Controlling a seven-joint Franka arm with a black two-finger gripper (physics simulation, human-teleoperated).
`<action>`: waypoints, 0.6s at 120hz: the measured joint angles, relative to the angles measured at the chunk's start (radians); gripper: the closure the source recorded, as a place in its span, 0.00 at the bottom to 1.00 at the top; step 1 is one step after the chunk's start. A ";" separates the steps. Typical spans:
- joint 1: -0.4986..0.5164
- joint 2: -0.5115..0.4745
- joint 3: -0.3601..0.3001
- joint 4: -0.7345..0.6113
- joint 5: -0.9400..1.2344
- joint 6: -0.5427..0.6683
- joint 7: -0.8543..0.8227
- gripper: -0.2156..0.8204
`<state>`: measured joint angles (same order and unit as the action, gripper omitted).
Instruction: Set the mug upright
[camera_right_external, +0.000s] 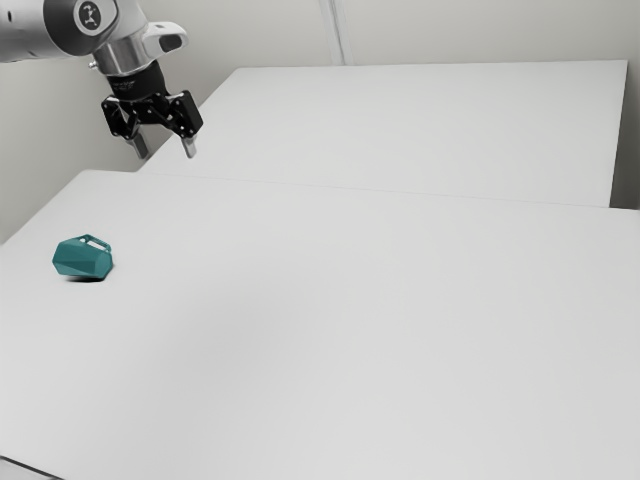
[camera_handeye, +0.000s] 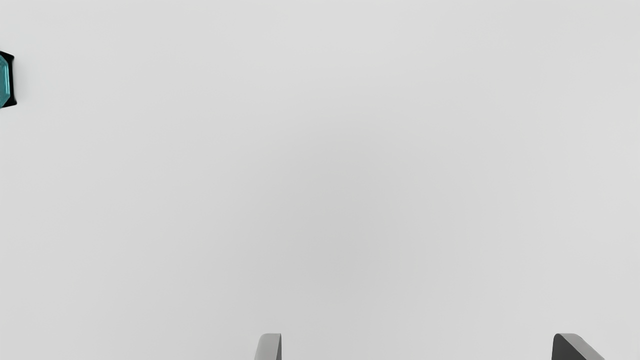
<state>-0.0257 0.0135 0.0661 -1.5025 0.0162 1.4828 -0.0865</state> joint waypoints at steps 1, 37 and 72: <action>-0.001 0.000 0.000 0.000 0.000 0.000 0.000 0.22; 0.003 0.001 -0.016 -0.001 0.000 -0.004 -0.002 0.22; 0.042 -0.004 -0.032 -0.004 0.001 -0.009 0.016 0.22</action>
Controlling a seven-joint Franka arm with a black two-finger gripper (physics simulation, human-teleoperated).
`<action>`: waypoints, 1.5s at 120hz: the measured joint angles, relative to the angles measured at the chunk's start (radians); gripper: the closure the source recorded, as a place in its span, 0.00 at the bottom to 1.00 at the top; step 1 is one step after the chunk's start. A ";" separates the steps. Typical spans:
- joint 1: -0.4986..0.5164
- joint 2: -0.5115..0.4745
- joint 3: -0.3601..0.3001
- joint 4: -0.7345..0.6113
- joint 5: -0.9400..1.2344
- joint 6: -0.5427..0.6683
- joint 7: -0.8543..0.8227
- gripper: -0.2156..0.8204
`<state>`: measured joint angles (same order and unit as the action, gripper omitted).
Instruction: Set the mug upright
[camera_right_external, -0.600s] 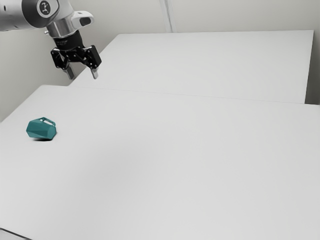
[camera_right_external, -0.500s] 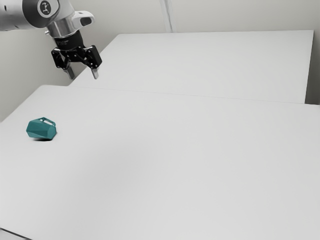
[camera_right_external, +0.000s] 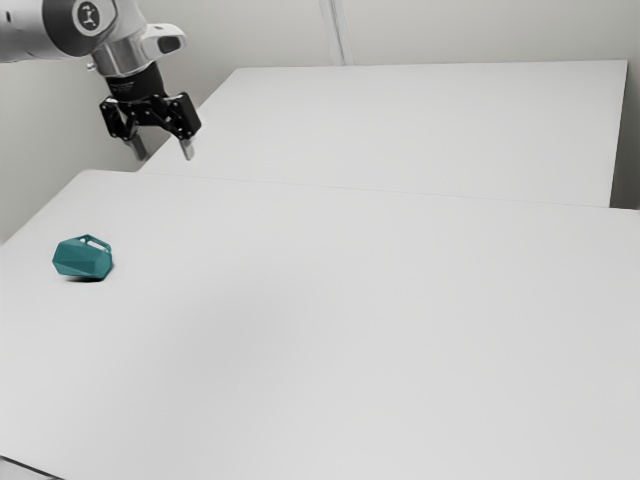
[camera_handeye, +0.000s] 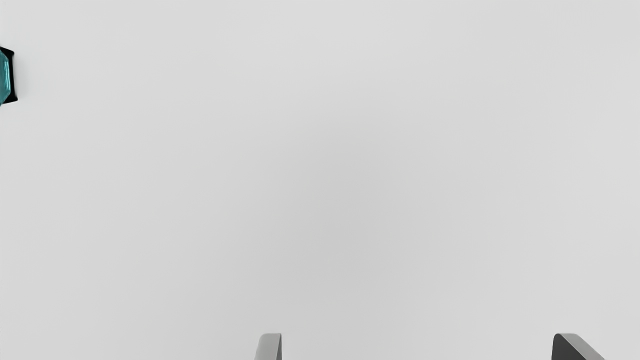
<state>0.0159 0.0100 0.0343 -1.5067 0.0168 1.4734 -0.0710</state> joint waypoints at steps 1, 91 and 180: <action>0.001 0.000 0.000 0.000 0.000 0.000 0.001 0.22; 0.186 0.012 0.045 0.007 0.001 -0.004 0.151 0.22; 0.665 0.190 0.037 0.127 -0.113 0.041 0.513 0.22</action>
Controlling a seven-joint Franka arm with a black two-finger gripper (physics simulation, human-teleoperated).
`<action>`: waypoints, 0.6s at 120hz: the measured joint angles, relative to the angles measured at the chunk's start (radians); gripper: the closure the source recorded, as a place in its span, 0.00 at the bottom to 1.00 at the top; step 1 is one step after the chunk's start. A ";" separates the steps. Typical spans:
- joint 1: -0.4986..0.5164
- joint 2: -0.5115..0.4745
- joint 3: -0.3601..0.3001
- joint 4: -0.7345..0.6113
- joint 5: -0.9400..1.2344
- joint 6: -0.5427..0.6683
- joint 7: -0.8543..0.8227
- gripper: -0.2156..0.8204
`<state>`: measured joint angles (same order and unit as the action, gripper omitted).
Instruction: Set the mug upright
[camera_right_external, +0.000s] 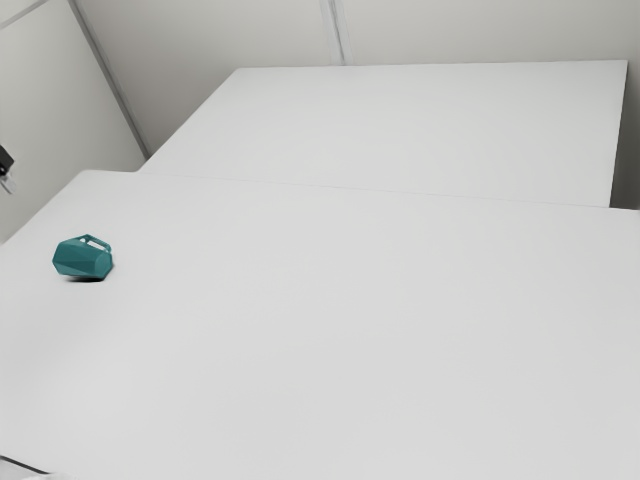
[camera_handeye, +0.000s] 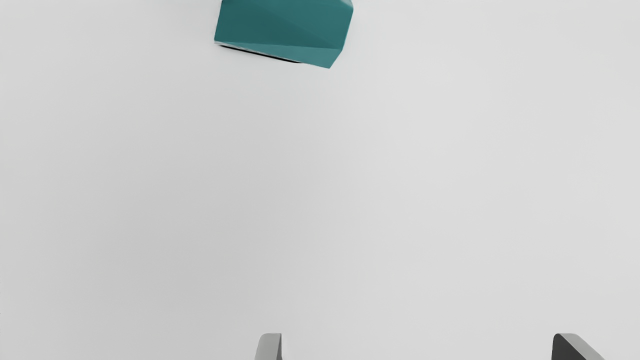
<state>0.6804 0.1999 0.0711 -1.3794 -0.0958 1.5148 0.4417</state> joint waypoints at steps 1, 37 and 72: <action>0.004 0.006 0.000 0.005 -0.003 0.001 0.005 0.22; 0.173 0.223 -0.089 0.183 -0.106 0.005 0.180 0.22; 0.278 0.338 -0.122 0.206 -0.221 0.015 0.338 0.22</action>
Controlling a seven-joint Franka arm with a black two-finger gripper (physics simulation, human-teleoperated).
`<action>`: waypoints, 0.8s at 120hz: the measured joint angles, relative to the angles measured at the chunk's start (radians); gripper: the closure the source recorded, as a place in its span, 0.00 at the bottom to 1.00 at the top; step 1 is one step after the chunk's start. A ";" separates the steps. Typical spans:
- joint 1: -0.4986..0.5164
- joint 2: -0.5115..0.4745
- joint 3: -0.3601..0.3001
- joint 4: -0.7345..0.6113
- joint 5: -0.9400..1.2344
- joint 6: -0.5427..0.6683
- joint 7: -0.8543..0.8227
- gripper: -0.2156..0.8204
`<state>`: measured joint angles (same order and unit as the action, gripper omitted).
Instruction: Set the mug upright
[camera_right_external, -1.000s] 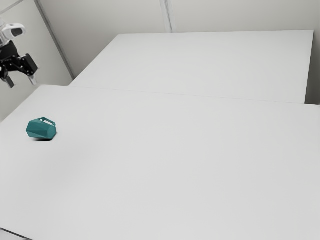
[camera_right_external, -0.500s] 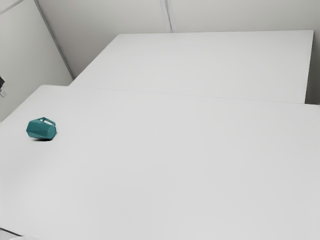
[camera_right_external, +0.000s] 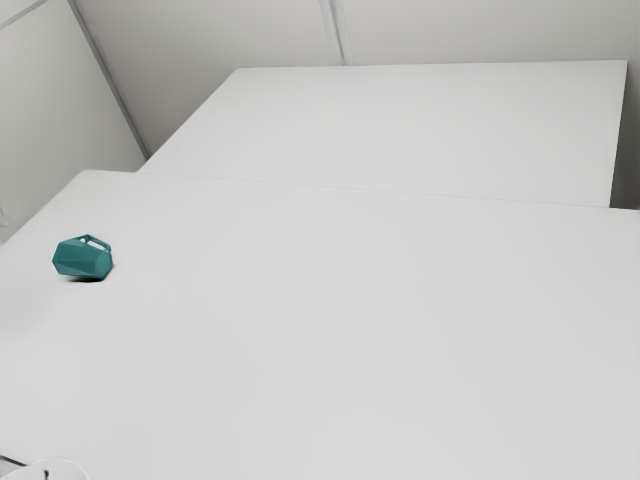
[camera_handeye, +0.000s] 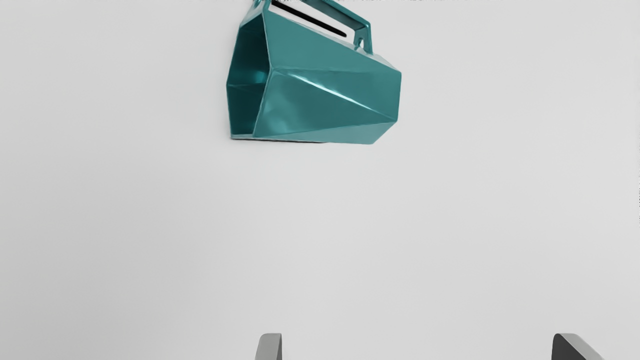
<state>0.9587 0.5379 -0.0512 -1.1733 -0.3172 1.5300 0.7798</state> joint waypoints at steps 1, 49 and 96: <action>0.002 0.002 -0.002 0.000 -0.002 0.000 0.004 0.22; 0.030 0.163 -0.031 0.139 -0.067 0.017 0.152 0.22; 0.028 0.308 -0.053 0.244 -0.138 0.064 0.228 0.23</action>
<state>0.9864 0.8460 -0.1039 -0.9295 -0.4557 1.5944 1.0080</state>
